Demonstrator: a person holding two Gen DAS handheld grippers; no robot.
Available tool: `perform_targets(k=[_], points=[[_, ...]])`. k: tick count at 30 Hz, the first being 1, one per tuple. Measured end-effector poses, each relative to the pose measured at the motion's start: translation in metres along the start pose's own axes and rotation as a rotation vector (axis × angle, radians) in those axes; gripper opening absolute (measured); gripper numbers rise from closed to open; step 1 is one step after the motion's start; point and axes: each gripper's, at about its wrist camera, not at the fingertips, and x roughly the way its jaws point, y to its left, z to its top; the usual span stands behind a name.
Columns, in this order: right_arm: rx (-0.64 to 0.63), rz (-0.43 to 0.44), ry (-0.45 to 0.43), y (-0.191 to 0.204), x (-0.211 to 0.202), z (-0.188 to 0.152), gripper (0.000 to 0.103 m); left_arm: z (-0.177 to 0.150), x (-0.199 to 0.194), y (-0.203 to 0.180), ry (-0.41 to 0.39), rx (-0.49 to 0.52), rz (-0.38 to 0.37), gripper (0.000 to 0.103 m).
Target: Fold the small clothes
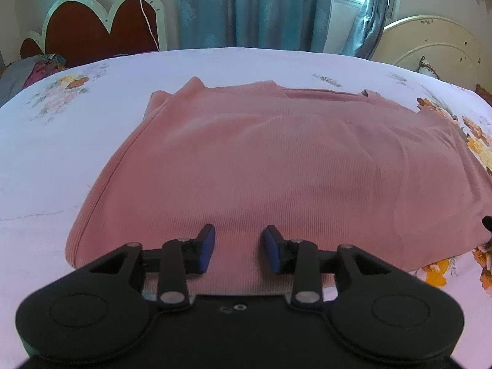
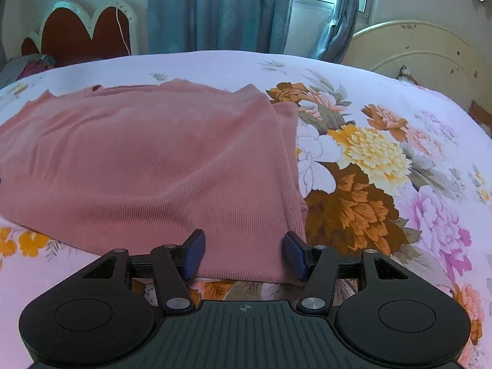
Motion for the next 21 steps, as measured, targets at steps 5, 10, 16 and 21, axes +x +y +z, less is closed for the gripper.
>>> perform_targets(k=[5,10,16,21], points=[[0.018,-0.005,0.033,0.001,0.002,0.005,0.055,0.001,0.0,-0.006,-0.004,0.023,0.019,0.036],[0.037,-0.01,0.07,0.001,0.005,0.011,0.055,0.0,0.001,-0.008,-0.004,0.041,0.012,0.037],[0.03,0.012,0.051,-0.001,0.001,0.01,0.056,0.005,-0.004,-0.002,0.026,0.004,-0.013,0.04],[0.092,0.093,-0.025,-0.003,-0.023,0.01,0.056,0.002,-0.022,0.01,0.016,-0.093,-0.043,0.042]])
